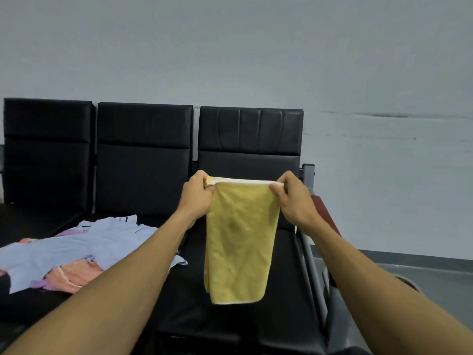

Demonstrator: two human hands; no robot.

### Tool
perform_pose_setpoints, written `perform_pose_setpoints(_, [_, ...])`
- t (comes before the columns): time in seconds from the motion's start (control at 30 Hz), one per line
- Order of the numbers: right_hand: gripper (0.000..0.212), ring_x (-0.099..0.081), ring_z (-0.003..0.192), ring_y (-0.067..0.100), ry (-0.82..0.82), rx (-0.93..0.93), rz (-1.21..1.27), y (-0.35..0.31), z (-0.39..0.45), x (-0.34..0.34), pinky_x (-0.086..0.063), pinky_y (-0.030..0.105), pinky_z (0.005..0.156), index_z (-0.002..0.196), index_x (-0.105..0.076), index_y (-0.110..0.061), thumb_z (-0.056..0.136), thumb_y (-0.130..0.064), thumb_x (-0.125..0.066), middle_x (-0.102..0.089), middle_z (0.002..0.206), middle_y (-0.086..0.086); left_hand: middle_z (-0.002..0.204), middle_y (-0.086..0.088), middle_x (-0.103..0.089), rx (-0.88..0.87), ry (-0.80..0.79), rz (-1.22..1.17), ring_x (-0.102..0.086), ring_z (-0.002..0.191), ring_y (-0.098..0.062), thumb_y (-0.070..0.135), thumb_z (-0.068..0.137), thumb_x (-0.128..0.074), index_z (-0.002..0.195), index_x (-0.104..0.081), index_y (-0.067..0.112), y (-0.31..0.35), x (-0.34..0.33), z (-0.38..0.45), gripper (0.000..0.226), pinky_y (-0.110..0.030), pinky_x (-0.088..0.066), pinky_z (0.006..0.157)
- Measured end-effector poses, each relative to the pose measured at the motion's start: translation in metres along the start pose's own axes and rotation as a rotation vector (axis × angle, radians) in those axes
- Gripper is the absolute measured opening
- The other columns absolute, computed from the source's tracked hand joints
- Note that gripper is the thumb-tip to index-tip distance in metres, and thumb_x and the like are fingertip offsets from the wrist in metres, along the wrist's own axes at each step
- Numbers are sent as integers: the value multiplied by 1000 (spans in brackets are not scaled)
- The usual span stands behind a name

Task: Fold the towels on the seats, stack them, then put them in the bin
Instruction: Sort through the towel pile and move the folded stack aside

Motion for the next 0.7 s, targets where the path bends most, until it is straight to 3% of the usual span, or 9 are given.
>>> perform_pose_setpoints(0.13, [20, -49, 76, 10, 16, -42, 43, 1, -16, 0, -42, 27, 66, 103, -48, -9, 106, -27, -41, -53, 86, -3, 93, -7, -59, -24, -115, 25, -53, 79, -20, 15, 105, -39, 102, -48, 13, 1, -9, -12, 9, -33, -39, 61])
perform_pose_setpoints(0.37, [21, -50, 75, 7, 118, -99, 100, 9, -31, 0, -43, 24, 65, 103, -50, -9, 106, -27, -40, -55, 86, -3, 95, -4, -55, 15, -158, 29, -49, 78, -14, 18, 108, -36, 107, -48, 12, -11, -27, -28, 14, -28, -37, 62])
perform_pose_setpoints(0.6, [22, -51, 76, 12, 56, -222, 68, 84, -46, -50, -43, 25, 64, 101, -51, -9, 105, -28, -42, -57, 86, -1, 101, -8, -64, 158, -190, 54, -60, 93, -26, 22, 105, -43, 107, -60, 9, -92, -80, -38, 22, -41, -48, 78])
perform_pose_setpoints(0.7, [22, -53, 74, 12, 31, -283, 66, 127, -53, -82, -43, 29, 63, 97, -53, -9, 104, -28, -44, -58, 83, -1, 96, -8, -69, 201, -168, 113, -61, 87, -23, 21, 104, -45, 105, -68, 7, -136, -104, -39, 27, -37, -46, 71])
Point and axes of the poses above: each hand's wrist, its own z-axis towards the middle knuckle, its own x-axis out of the back of the hand, y = z × x, the point moved 8 cm from there along z, towards the middle knuckle
